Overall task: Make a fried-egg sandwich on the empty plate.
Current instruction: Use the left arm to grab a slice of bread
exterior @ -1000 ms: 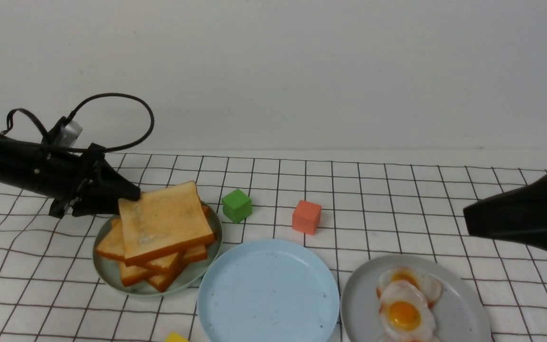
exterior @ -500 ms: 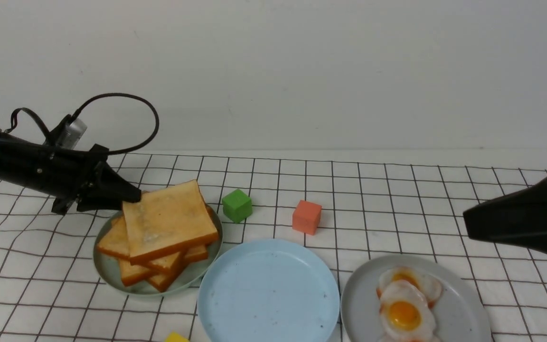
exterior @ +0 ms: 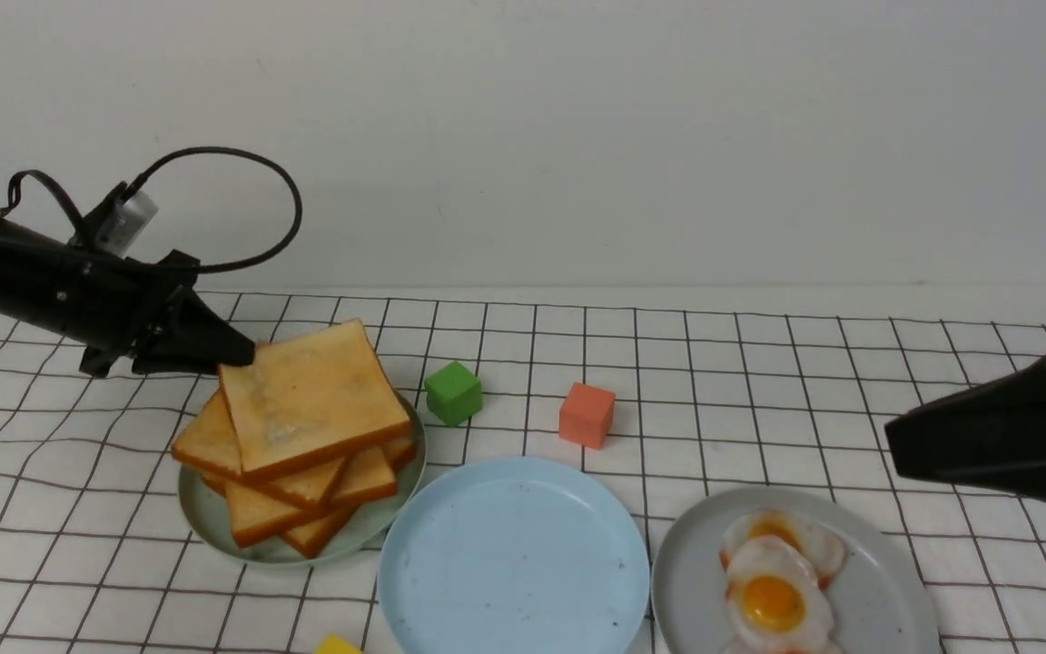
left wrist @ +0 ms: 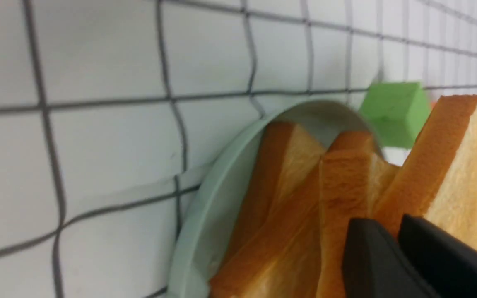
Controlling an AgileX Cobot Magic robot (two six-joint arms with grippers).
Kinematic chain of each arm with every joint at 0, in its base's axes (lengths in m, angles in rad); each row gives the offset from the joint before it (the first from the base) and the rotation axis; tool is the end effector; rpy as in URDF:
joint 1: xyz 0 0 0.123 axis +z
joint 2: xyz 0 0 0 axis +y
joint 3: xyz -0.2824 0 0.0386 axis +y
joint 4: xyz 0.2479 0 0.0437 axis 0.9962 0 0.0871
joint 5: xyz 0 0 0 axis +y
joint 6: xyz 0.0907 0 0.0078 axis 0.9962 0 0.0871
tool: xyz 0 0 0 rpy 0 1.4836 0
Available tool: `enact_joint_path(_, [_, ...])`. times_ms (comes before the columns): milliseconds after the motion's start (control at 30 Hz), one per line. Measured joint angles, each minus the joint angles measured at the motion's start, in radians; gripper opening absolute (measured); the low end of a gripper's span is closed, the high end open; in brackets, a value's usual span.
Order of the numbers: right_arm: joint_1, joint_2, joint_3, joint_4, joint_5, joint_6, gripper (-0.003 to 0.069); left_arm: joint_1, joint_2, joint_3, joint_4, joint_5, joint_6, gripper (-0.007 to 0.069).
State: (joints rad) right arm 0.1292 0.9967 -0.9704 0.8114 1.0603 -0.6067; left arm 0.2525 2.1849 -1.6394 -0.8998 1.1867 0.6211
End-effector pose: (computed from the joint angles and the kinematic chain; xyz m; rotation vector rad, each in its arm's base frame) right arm 0.1667 0.0798 0.3663 -0.6110 2.2206 0.8126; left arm 0.4388 0.0449 0.1782 -0.0286 2.6535 -1.0812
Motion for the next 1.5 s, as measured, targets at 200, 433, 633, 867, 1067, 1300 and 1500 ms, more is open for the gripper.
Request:
enact_joint_path(200, [0.000,0.000,0.000,0.000,0.005,0.000,0.0241,-0.020,0.009,0.031,0.006,-0.005,-0.017,0.0076])
enact_joint_path(433, [0.000,0.000,0.000,-0.001,0.011,0.000,0.0241,-0.023,0.009,0.031,0.015,-0.005,-0.057,0.0137])
enact_joint_path(633, [0.000,0.000,0.000,0.000,0.012,0.000,0.0241,-0.023,0.007,0.031,0.019,-0.005,-0.060,0.0267])
enact_joint_path(867, [0.000,0.000,0.000,0.000,0.013,0.000,0.0241,-0.023,-0.001,0.031,0.051,0.001,-0.060,0.0298])
enact_joint_path(1067, [0.000,0.000,0.000,0.000,0.013,0.000,0.0241,-0.023,-0.001,0.031,0.065,0.003,-0.060,0.0249])
enact_joint_path(1300, [0.000,0.000,0.000,0.000,0.013,0.000,0.0241,-0.024,-0.001,0.031,0.065,0.006,-0.060,0.0117])
enact_joint_path(1500, [0.000,0.000,0.000,0.000,0.013,0.000,0.0241,-0.024,-0.001,0.031,0.065,0.010,-0.060,0.0037])
